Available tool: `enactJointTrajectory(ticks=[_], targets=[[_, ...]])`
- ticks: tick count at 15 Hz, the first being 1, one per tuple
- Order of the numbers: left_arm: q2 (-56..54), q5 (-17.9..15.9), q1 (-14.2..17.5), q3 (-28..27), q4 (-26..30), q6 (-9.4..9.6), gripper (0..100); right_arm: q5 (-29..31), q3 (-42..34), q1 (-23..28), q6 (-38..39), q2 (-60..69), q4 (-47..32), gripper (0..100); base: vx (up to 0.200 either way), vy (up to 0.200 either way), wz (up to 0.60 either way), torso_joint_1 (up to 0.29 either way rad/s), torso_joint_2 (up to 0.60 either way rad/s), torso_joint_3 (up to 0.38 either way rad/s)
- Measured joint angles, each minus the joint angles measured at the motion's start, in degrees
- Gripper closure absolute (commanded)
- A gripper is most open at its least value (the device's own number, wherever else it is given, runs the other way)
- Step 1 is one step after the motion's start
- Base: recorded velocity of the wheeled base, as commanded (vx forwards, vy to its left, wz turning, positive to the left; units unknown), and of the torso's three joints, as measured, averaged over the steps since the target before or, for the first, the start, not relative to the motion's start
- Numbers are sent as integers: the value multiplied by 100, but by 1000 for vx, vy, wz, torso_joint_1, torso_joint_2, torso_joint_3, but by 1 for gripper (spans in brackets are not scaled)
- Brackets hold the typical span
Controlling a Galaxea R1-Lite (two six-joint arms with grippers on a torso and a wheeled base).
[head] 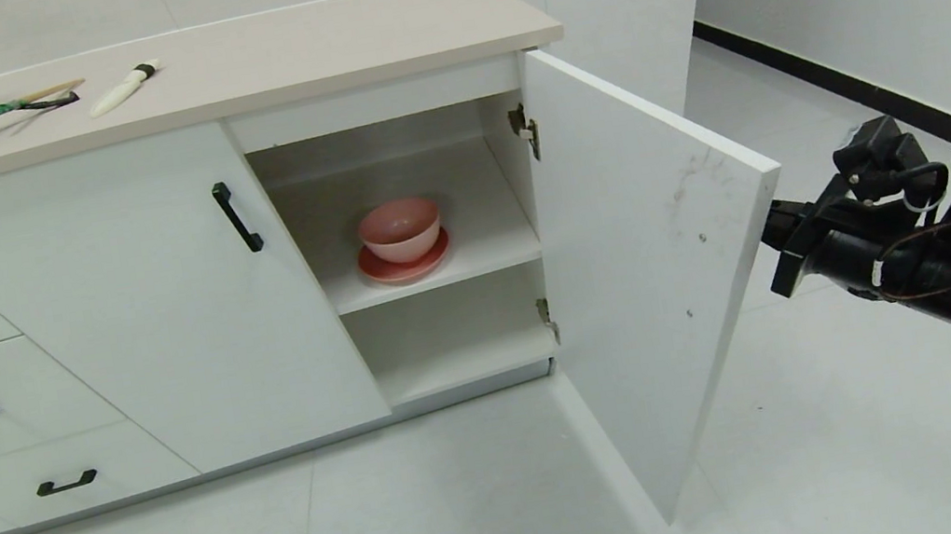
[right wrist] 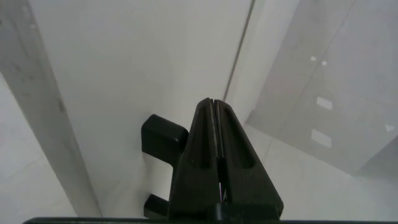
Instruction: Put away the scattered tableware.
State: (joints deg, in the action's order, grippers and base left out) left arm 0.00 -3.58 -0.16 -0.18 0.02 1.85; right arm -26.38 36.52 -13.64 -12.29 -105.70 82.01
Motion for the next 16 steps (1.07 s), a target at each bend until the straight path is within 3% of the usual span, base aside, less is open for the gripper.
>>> enactJointTrajectory(ticks=[16], targets=[[0, 0, 5, 2, 2, -5, 0, 9, 739, -1047, 6, -510, 33, 100, 0, 0, 0, 0, 0, 0]])
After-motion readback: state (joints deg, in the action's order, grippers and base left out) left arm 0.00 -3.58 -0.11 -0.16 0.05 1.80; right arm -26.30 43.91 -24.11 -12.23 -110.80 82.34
